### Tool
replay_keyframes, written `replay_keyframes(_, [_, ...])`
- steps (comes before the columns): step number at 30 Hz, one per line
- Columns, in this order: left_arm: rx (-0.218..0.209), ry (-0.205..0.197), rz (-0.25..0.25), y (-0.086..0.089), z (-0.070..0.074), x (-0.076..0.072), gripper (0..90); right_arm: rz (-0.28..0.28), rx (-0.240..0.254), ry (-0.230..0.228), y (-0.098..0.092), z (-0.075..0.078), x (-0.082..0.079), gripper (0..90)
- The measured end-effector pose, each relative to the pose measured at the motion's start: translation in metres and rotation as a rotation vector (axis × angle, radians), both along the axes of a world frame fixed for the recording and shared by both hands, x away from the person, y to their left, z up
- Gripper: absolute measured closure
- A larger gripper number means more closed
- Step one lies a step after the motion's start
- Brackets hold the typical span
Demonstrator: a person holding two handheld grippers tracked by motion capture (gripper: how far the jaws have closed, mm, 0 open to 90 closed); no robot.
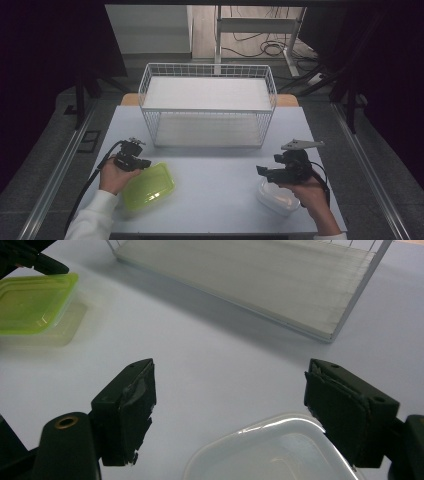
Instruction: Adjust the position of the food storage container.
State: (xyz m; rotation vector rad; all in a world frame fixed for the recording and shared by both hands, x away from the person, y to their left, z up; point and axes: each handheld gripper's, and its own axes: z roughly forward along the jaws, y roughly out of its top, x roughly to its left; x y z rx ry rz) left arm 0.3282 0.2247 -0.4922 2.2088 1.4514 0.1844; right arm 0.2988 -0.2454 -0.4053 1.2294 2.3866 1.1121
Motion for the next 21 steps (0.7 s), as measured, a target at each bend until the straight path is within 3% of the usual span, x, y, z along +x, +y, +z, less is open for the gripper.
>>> replay_keyframes(5, [-0.009,-0.034,0.032,0.012,0.009,-0.006,90.0,-0.002,-0.002,-0.003,-0.001,0.001,0.000,20.9])
replay_keyframes(8, [-0.034,-0.072,0.079,0.030,0.023,-0.028,90.0,-0.001,0.002,-0.003,-0.001,0.002,-0.001,20.9])
replay_keyframes(12, [-0.054,-0.082,0.104,0.047,0.031,-0.050,90.0,0.005,0.007,-0.006,0.000,0.004,-0.003,20.9])
replay_keyframes(17, [-0.015,-0.041,0.160,0.072,0.026,-0.084,89.6,0.017,0.016,-0.014,0.003,0.008,-0.005,20.8])
replay_keyframes(21, [-0.015,0.005,0.177,0.083,0.015,-0.104,90.0,0.026,0.020,-0.019,0.006,0.011,-0.005,20.9])
